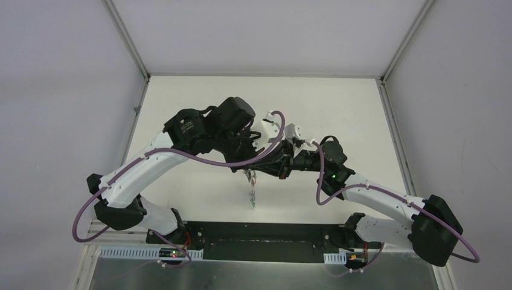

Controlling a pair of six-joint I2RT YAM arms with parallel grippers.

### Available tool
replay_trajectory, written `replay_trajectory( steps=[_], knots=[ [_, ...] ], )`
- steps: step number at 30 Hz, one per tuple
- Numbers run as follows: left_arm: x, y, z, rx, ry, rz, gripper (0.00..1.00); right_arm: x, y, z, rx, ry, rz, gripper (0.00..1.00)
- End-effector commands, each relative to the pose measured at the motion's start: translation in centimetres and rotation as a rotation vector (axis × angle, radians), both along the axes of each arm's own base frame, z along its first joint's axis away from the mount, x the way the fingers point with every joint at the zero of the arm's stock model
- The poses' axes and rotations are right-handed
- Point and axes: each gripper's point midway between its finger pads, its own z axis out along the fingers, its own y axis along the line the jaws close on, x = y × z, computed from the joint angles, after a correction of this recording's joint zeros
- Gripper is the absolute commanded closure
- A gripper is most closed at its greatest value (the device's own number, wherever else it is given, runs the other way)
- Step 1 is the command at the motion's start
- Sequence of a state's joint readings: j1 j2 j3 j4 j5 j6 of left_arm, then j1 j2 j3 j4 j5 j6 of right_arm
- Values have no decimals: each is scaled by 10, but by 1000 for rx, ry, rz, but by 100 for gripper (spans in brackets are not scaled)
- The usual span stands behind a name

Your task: Put the keys on the keyring

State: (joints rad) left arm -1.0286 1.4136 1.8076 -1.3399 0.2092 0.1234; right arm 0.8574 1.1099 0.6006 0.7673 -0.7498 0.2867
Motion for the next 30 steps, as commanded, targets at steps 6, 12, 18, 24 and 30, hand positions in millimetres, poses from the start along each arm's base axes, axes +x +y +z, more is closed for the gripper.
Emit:
replay_trajectory(
  steps=[6,12,18,24,30],
  knots=[
    [-1,-6,28,-144,-91,-25,100,-8,-7,26,70,-94,3,100],
    [-4,-8,32,-181,-105,-48,100,-9,-9,21,36,-87,-4,96],
    [-5,-10,30,-184,-97,-59,100,-9,-8,21,32,-99,-2,66],
    [-5,-12,30,-184,-95,-68,100,-9,-8,23,32,-107,4,98],
    [-6,-10,33,-199,-110,-73,98,-9,-9,22,34,-111,-6,100]
  ],
)
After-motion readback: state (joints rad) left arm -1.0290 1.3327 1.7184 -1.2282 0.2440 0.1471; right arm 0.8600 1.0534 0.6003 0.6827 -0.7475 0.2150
